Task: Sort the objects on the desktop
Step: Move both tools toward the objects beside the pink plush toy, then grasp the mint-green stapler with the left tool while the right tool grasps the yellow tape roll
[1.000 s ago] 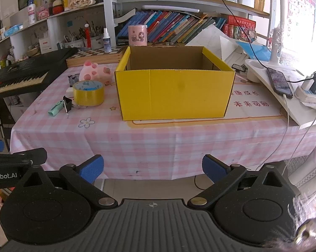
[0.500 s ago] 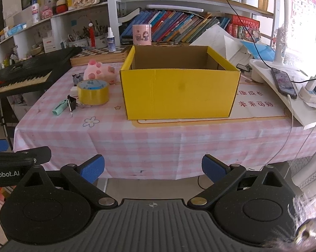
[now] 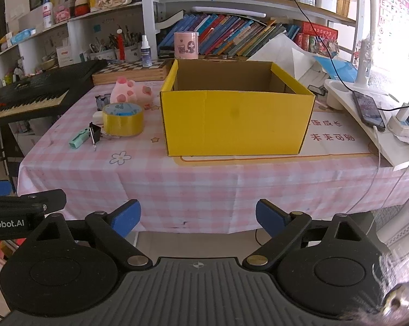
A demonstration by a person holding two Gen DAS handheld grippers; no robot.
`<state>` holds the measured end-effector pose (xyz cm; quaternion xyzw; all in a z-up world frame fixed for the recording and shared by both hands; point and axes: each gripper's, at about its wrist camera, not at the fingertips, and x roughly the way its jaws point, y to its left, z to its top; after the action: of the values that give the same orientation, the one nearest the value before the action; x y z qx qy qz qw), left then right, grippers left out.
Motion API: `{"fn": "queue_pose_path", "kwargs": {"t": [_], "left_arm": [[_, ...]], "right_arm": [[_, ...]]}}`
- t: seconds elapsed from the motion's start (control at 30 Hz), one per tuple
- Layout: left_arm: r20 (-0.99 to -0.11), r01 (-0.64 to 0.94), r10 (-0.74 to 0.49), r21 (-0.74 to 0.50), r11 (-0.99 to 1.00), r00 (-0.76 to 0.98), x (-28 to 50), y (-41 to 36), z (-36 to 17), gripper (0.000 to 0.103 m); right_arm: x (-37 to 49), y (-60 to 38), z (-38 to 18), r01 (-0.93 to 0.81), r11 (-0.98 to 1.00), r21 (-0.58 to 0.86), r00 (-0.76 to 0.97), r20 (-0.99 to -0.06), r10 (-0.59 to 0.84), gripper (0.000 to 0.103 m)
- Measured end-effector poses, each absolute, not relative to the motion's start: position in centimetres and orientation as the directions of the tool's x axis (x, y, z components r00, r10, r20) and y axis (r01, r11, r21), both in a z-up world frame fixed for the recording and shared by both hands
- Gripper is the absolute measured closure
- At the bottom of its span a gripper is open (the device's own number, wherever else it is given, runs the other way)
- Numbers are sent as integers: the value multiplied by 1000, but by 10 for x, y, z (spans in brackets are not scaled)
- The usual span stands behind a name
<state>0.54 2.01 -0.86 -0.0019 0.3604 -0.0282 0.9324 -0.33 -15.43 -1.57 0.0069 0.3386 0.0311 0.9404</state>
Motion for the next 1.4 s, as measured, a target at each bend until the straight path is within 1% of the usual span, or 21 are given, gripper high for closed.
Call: {"fn": "queue_pose_path", "kwargs": {"t": [0.07,0.23,0.4,0.5,0.83,1.07,1.17,1.4], "left_arm": [[-673,46,-52,-26,999,738,6,23,-9,5],[-675,33,-44,-29,999,737,6,32,-10,5],[-673,18,-30,-26,1000,739,6,43,-10,5],[-669,7,-24,-28,1000,743,6,50,-10,5],[-669,-48,1,-52,998,743,7,74,-11,6],[-666,-72,12,-62,995,746,16,81,-13,6],[-665,-82,19,-64,995,747,24,83,-16,6],[-656,-78,30,-44,996,754,51,86,-19,8]], "right_arm": [[-3,-151,-15,-60,998,32,768,-636,66,11],[-1,-142,-16,-81,996,33,765,-638,83,18],[2,-131,-17,-100,995,31,762,-640,96,28],[4,-123,-17,-117,993,33,757,-644,110,31],[17,-95,-14,-201,979,21,744,-647,166,34],[30,-82,-17,-244,970,7,740,-645,191,41],[38,-79,-18,-258,966,3,742,-640,200,41],[69,-72,-19,-277,961,19,734,-641,225,48]]}}
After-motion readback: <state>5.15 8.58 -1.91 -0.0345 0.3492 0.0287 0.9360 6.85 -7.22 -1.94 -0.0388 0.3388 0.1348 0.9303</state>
